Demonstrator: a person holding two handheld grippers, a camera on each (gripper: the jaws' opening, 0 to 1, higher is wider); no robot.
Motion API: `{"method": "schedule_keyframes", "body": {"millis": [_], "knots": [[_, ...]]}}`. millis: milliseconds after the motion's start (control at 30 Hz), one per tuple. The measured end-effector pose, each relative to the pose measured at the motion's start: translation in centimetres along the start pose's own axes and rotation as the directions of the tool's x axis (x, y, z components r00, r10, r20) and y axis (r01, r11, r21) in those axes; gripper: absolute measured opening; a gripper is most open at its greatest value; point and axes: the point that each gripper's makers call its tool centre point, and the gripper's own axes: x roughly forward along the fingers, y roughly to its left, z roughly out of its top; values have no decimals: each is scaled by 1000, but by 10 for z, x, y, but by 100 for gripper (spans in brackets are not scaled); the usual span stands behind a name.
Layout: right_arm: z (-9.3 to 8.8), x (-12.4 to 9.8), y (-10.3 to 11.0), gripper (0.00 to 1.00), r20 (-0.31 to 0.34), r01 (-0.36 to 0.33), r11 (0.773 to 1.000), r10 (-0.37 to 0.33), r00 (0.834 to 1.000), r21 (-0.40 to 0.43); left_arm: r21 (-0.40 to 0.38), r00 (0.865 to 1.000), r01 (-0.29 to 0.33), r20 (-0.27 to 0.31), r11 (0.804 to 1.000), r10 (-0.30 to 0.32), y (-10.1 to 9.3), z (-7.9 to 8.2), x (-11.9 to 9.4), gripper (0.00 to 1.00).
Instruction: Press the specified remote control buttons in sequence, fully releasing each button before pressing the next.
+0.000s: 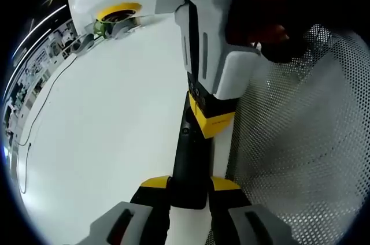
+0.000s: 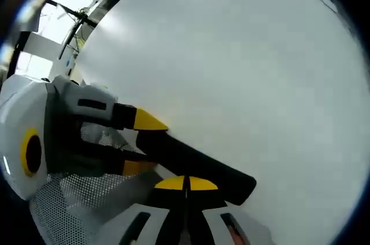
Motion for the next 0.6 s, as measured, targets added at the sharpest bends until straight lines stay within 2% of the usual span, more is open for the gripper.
{"method": "schedule_keyframes", "body": {"millis": [133,367,600], "knots": [[0,-2,0,0,14,-30,998,30,999,48,-2,1000,-1,3,1000,1,0,0,0,25],[4,-7,-8,0,47,5,998,-8,999,67,0,1000,-1,3,1000,1,0,0,0,25],[10,-6,-3,0,71,-15,998,11,997,59,-1,1000,-1,4,1000,1,-1,0,0,25]]}}
